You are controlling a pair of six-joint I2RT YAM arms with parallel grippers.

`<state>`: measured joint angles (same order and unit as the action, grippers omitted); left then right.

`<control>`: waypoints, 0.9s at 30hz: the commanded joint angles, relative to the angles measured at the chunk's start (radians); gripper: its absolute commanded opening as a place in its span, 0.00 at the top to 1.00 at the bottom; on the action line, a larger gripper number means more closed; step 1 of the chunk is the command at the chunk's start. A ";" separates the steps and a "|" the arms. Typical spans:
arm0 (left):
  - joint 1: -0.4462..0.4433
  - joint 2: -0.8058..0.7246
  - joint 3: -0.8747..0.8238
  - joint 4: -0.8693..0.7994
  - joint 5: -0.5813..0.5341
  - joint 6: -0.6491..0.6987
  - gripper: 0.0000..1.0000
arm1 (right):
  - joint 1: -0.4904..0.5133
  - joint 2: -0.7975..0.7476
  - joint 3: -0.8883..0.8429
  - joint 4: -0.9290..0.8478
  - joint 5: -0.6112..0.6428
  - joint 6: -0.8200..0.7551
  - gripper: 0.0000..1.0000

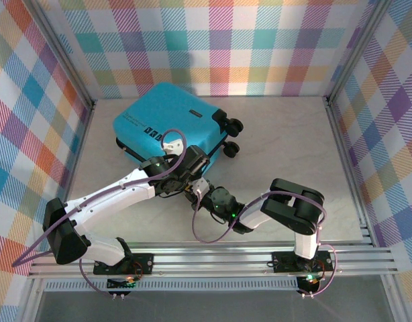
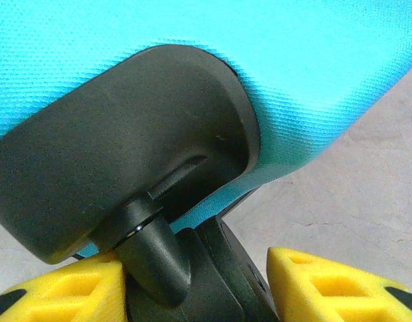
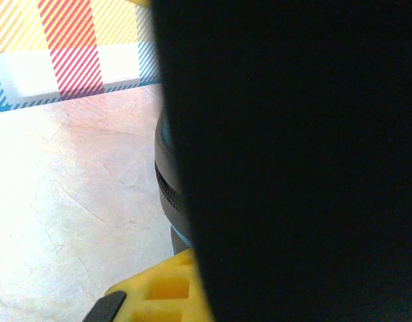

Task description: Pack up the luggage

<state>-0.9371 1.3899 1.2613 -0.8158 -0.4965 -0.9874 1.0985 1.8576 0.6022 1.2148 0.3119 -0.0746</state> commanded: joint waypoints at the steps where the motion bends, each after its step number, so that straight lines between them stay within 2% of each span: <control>1: -0.009 0.002 -0.010 0.017 0.064 0.069 0.73 | -0.030 -0.035 -0.004 0.010 0.000 0.040 1.00; 11: -0.009 -0.008 -0.019 0.004 0.051 0.069 0.81 | -0.090 -0.073 -0.026 -0.064 0.045 0.079 1.00; 27: 0.000 -0.051 -0.054 -0.003 0.035 0.069 0.85 | -0.192 -0.127 -0.057 -0.134 0.085 0.098 1.00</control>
<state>-0.9325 1.3651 1.2369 -0.7525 -0.4911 -1.0069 0.9745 1.7565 0.5533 1.1049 0.2726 -0.0074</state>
